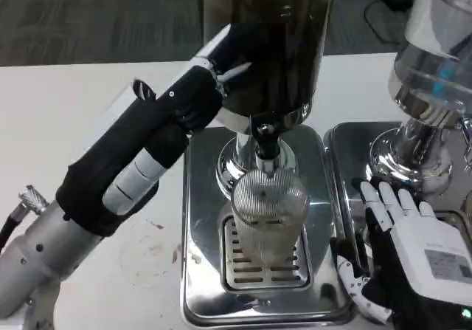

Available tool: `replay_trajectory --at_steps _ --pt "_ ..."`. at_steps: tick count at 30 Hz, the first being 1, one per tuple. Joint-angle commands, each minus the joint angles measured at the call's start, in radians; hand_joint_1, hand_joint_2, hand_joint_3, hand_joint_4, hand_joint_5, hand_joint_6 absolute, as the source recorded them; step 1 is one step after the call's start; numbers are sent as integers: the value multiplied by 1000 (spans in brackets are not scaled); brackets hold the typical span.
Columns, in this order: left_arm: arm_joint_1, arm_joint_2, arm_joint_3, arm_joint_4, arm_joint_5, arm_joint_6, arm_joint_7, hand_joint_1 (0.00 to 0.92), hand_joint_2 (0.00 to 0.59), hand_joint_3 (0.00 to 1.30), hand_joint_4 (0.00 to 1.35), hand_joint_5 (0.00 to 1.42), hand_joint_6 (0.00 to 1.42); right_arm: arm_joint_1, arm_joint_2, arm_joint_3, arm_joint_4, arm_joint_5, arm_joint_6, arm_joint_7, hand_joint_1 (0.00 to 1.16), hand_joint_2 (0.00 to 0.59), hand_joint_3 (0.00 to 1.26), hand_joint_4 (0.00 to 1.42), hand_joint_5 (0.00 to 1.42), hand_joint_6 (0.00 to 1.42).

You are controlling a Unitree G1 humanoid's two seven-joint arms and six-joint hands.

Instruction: Grasp the cup under the faucet to collect the drink, then remove the cup.

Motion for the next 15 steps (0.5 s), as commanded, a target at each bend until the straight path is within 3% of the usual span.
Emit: replay_trajectory --at_steps 1,15 --pt "6 -10 -5 -24 -6 27 -42 0 162 64 0 136 91 5 -3 4 5 -4 1 -6 437 491 39 0 0 0" --pt "37 -18 24 -4 8 45 -62 0 168 74 0 155 97 -1 1 10 25 5 0 -20 433 488 44 0 0 0"
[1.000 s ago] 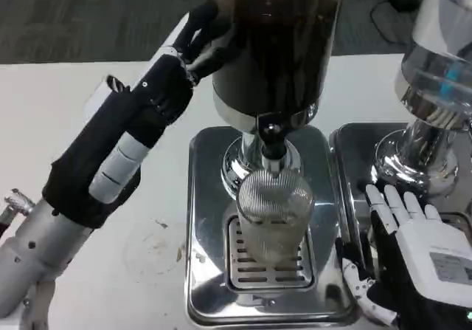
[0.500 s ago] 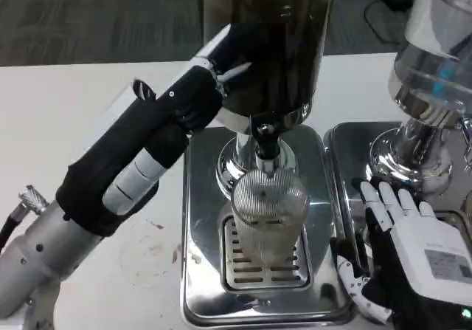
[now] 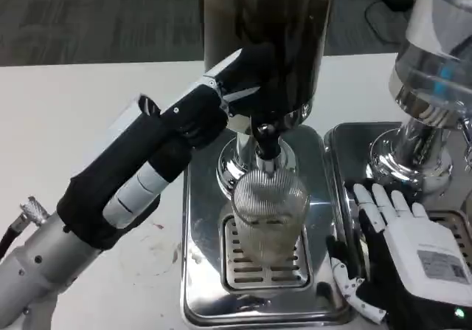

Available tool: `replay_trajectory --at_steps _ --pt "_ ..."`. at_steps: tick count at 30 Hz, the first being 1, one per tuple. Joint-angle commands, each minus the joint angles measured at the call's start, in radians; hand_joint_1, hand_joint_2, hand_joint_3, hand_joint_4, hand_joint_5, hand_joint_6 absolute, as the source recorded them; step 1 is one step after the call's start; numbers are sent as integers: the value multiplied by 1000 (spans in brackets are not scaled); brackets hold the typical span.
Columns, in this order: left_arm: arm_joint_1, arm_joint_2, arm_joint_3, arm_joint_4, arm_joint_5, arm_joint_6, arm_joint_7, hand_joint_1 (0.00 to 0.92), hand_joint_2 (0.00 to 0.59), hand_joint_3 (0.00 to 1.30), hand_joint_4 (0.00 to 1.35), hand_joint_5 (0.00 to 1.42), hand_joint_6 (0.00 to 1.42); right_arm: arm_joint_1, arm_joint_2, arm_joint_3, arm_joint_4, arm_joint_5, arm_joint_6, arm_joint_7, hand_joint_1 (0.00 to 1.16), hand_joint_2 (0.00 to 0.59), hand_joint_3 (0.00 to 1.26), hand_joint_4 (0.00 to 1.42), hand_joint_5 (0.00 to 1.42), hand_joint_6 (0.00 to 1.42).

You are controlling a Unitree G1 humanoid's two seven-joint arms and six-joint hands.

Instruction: Grasp the cup under the faucet to collect the drink, then remove the cup.

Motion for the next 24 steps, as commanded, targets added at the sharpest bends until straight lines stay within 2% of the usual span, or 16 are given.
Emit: replay_trajectory --at_steps 1,17,24 --pt "-7 -8 2 29 6 15 -26 0 169 74 0 155 98 17 2 -5 -2 1 3 -23 433 488 44 0 0 0" --pt "21 16 -15 -1 13 88 -88 0 174 176 0 204 159 -2 -6 -6 6 7 -3 -21 433 488 44 0 0 0" --pt "-24 74 -35 4 54 90 -137 0 178 218 0 205 164 -5 3 -7 7 5 6 -28 433 488 44 0 0 0"
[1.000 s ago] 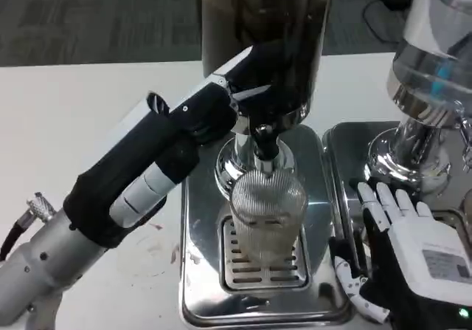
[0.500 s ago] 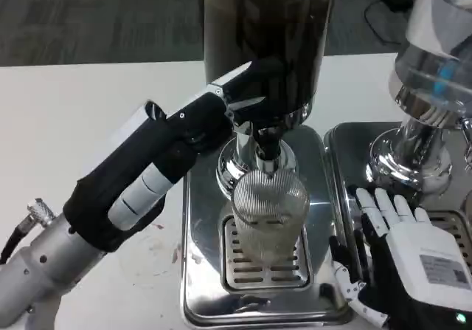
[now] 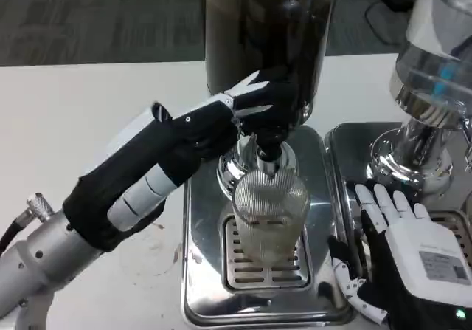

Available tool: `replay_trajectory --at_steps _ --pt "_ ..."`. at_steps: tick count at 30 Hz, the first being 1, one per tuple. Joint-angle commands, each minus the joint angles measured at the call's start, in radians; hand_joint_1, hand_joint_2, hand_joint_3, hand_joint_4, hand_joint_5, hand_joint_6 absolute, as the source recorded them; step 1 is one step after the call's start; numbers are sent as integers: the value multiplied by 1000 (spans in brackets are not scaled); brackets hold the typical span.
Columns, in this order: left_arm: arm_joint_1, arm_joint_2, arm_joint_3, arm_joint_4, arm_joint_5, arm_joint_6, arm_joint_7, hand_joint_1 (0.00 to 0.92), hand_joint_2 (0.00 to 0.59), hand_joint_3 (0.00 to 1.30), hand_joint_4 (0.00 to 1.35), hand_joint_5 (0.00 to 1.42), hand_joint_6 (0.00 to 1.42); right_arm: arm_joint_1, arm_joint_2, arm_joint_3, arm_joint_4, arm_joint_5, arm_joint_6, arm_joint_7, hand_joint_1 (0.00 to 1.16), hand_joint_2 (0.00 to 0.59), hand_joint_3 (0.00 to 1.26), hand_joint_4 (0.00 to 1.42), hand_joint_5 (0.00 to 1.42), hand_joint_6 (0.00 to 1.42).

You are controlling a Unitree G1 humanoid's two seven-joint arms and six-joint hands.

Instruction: Grasp the cup under the faucet to collect the drink, then remove the cup.

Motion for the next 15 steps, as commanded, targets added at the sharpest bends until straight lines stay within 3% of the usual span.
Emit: replay_trajectory --at_steps 1,9,12,15 --pt "-9 49 -27 10 67 13 -56 0 179 221 0 205 165 -8 5 -6 2 3 7 -12 433 488 44 0 0 0" --pt "-17 84 -34 -4 83 7 -69 0 179 227 0 199 147 -17 22 -11 13 24 6 -21 433 488 44 0 0 0" --pt "-16 85 -30 -5 84 2 -62 0 176 228 0 189 127 -10 37 -37 0 102 -17 -25 432 488 44 0 0 0" --pt "-17 87 -29 -5 87 -2 -59 0 176 231 0 184 125 -5 93 -112 -14 317 -19 38 442 457 15 0 0 0"
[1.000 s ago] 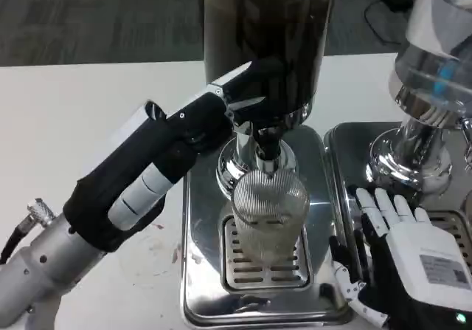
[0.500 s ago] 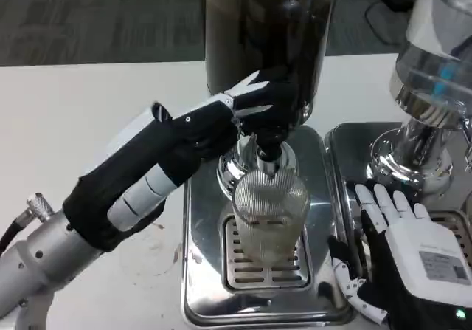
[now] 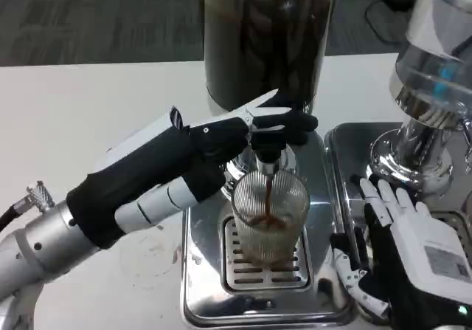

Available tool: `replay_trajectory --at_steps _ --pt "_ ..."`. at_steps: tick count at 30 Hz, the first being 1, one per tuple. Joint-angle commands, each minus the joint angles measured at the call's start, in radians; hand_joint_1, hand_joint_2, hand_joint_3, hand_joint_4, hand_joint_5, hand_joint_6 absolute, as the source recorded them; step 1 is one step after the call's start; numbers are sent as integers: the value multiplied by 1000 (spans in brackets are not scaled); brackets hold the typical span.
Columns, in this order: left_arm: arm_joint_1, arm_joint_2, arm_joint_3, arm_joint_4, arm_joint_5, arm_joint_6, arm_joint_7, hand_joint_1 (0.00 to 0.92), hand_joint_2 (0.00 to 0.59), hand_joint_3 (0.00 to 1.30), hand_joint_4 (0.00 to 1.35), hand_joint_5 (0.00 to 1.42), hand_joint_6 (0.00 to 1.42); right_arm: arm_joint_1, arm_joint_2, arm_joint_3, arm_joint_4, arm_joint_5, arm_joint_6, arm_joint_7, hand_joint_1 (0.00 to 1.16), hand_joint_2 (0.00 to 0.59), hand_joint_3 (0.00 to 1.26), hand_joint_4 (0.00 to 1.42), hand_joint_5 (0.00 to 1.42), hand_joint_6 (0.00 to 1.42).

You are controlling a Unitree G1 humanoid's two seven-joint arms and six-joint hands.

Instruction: Grasp the cup under the faucet to collect the drink, then remove the cup.

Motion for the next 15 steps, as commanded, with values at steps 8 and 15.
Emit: replay_trajectory --at_steps 8,15 --pt "13 16 -14 -1 38 2 -27 0 176 236 0 180 123 -6 21 -123 -13 440 -114 122 440 369 0 0 0 0" --pt "19 9 -13 -2 31 10 -20 0 181 237 0 179 118 -40 8 -136 39 594 -179 200 491 211 0 0 0 0"
